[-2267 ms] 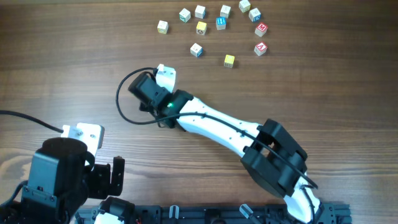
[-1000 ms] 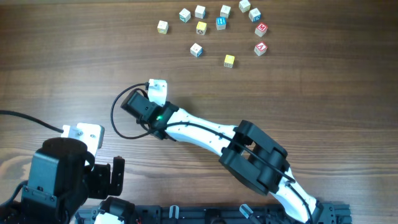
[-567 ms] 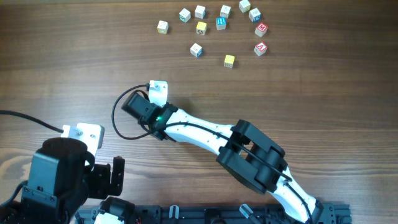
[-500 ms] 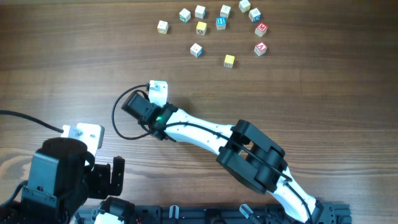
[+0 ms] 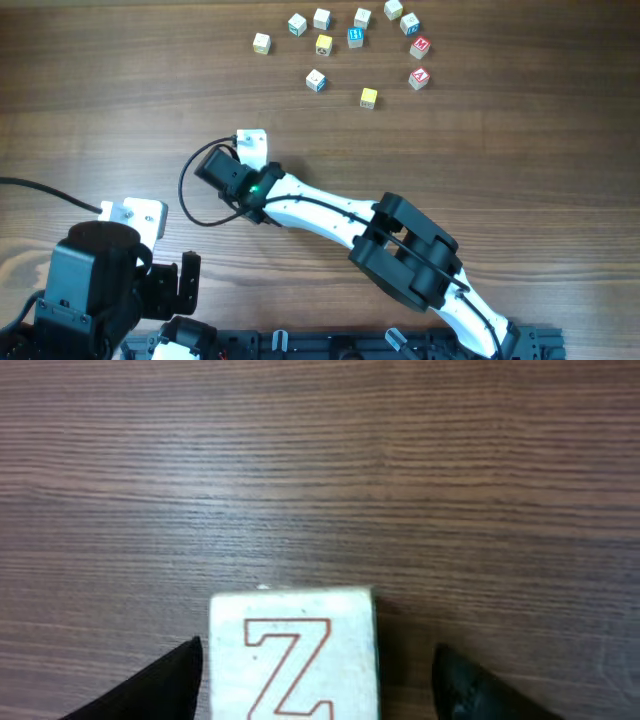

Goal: Form a tower

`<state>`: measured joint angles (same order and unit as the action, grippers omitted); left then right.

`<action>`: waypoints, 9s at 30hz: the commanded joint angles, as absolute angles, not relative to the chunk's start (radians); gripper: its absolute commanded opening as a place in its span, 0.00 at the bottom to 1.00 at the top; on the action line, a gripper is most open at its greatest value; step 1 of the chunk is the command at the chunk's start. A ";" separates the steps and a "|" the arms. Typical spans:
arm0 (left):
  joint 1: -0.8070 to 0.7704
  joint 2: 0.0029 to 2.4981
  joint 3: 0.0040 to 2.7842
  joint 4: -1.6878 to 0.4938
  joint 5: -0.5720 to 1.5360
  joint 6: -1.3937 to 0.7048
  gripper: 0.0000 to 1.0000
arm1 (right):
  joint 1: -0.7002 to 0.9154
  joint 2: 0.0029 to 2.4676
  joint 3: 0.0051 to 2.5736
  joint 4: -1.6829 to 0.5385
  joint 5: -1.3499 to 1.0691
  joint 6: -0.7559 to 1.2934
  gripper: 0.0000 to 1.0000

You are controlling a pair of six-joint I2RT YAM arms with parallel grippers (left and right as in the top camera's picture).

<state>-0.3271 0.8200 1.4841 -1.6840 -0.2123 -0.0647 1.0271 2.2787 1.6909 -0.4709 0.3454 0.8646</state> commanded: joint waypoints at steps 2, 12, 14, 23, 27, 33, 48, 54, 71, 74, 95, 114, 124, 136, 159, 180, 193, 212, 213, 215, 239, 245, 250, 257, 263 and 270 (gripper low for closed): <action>-0.329 0.818 1.485 -1.684 -0.217 -0.059 1.00 | 1.028 2.273 1.838 -0.610 0.366 0.838 0.81; -0.329 0.818 1.485 -1.684 -0.217 -0.059 1.00 | 0.743 2.150 1.980 -0.749 0.134 0.651 0.99; -0.329 0.818 1.485 -1.684 -0.217 -0.059 1.00 | 0.617 2.150 1.981 -0.710 0.050 0.627 1.00; -0.329 0.818 1.485 -1.684 -0.217 -0.059 1.00 | 0.225 2.194 1.975 -0.546 0.113 0.431 1.00; -0.329 0.818 1.485 -1.684 -0.217 -0.059 1.00 | 0.165 2.314 1.975 -0.509 0.121 0.455 0.99; -0.329 0.818 1.485 -1.684 -0.217 -0.059 1.00 | 0.176 2.459 1.975 -0.422 0.197 0.580 0.98; -0.329 0.818 1.485 -1.684 -0.217 -0.060 1.00 | 0.177 2.474 1.977 -0.350 0.170 0.494 0.22; -0.329 0.818 1.485 -1.684 -0.217 -0.059 1.00 | 0.208 2.223 1.977 -0.496 0.008 0.384 0.22; -0.329 0.818 1.485 -1.684 -0.217 -0.059 1.00 | 0.836 2.154 1.898 -0.815 0.010 0.371 0.28; -0.329 0.818 1.485 -1.684 -0.217 -0.059 1.00 | 0.870 2.155 1.850 -0.756 0.007 0.382 0.28; -0.329 0.818 1.485 -1.684 -0.217 -0.059 1.00 | 0.904 2.156 1.752 -0.617 0.030 0.419 0.45; -0.329 0.818 1.485 -1.684 -0.217 -0.059 1.00 | 0.854 2.050 1.468 -0.570 0.011 0.367 0.90; -0.329 0.818 1.485 -1.684 -0.217 -0.059 1.00 | 0.858 2.106 1.418 -0.388 -0.040 0.370 0.81; -0.329 0.818 1.485 -1.684 -0.217 -0.059 1.00 | 0.861 2.119 1.418 -0.389 -0.054 0.369 0.52; -0.329 0.818 1.485 -1.684 -0.217 -0.059 1.00 | 0.635 1.892 1.420 -0.833 -0.349 0.498 0.34; -0.329 0.818 1.485 -1.684 -0.217 -0.059 1.00 | 0.634 1.892 1.286 -0.872 -0.243 0.598 0.95; -0.329 0.818 1.485 -1.684 -0.217 -0.059 1.00 | 0.663 1.901 1.280 -0.801 -0.185 0.868 0.67; -0.329 0.818 1.485 -1.684 -0.217 -0.059 1.00 | 0.601 2.004 1.299 -0.254 -0.422 0.654 0.36; -0.329 0.818 1.485 -1.684 -0.217 -0.059 1.00 | 0.590 2.009 1.296 -0.207 -0.408 0.658 0.38; -0.329 0.818 1.485 -1.684 -0.217 -0.059 1.00 | 0.573 2.046 1.294 -0.160 -0.379 0.706 0.43; -0.329 0.818 1.485 -1.684 -0.217 -0.059 1.00 | 0.522 2.083 1.296 -0.020 -0.539 1.213 0.79; -0.329 0.818 1.485 -1.684 -0.217 -0.059 1.00 | 0.525 2.057 1.411 -0.374 -0.386 1.135 0.99; -0.329 0.818 1.485 -1.684 -0.217 -0.059 1.00 | 0.524 1.939 1.525 -0.604 -0.270 1.078 0.99; -0.329 0.818 1.485 -1.684 -0.217 -0.059 1.00 | 0.526 1.929 1.575 -0.656 -0.304 1.053 0.95; -0.329 0.818 1.485 -1.684 -0.217 -0.059 1.00 | 0.529 1.942 1.850 -0.941 -0.184 1.069 0.93; -0.329 0.818 1.485 -1.684 -0.217 -0.059 1.00 | 0.603 2.107 1.897 -0.944 -0.199 1.132 0.89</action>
